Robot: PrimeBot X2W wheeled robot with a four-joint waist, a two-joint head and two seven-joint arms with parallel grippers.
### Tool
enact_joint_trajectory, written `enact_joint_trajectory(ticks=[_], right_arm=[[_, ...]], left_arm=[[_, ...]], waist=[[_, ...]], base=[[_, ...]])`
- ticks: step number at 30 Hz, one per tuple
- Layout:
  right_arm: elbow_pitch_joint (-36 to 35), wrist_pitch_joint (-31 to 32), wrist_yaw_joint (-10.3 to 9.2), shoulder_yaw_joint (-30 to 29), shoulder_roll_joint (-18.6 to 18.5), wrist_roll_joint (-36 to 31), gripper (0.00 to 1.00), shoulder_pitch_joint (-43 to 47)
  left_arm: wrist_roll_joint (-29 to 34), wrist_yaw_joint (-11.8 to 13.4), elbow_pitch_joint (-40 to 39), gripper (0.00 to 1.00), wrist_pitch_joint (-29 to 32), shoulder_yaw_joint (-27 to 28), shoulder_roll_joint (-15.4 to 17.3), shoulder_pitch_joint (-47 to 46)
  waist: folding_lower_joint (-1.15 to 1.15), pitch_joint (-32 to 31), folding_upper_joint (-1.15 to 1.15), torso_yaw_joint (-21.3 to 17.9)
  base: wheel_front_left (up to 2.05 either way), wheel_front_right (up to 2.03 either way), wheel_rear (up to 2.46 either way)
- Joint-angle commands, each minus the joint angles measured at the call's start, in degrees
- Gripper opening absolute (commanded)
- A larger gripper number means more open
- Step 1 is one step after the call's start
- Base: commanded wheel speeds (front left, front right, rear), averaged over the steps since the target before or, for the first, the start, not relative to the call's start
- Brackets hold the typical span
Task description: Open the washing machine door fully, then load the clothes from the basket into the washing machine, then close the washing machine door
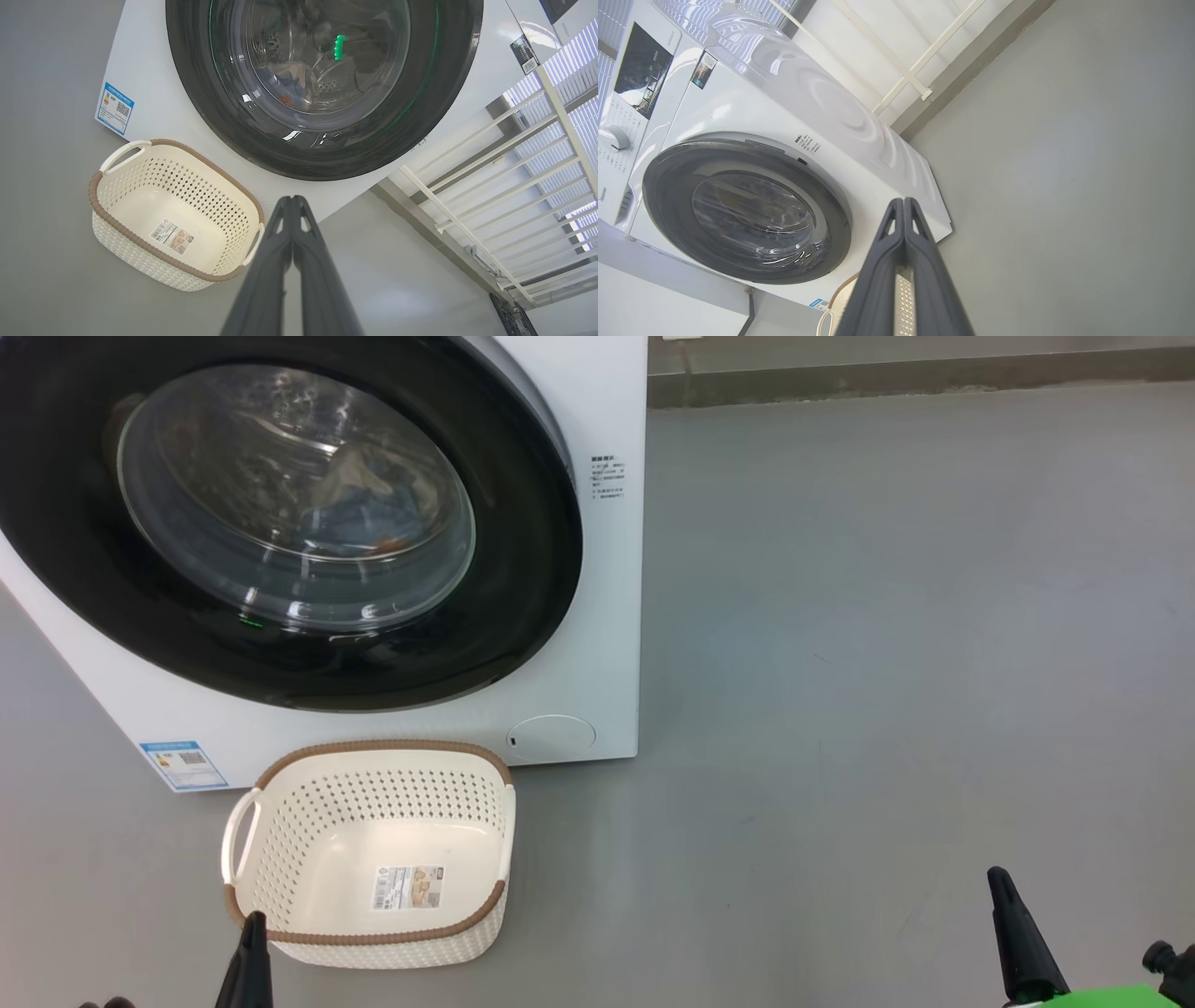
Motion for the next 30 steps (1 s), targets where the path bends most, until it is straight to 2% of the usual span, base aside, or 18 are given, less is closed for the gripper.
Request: enact_joint_trajectory(ticks=[1,30], right_arm=[[-1.0,0.6,-0.08,0.8,-0.7,2.4,0.00,-3.0],[2.4,5.0,-0.11,0.6,-0.6,20.9,0.00,-6.8]], left_arm=[[-2.3,-1.0,-0.6,0.00,0.4,1.6,0.4,-3.1],[-20.3,-2.9,2.3,0.00,4.8,4.9,-0.5,-6.4]], waist=[[0.00,0.0,0.00,0.0],[0.00,0.5,0.00,-0.6]], base=[[0.00,0.00,0.00],[0.00,0.00,0.00]])
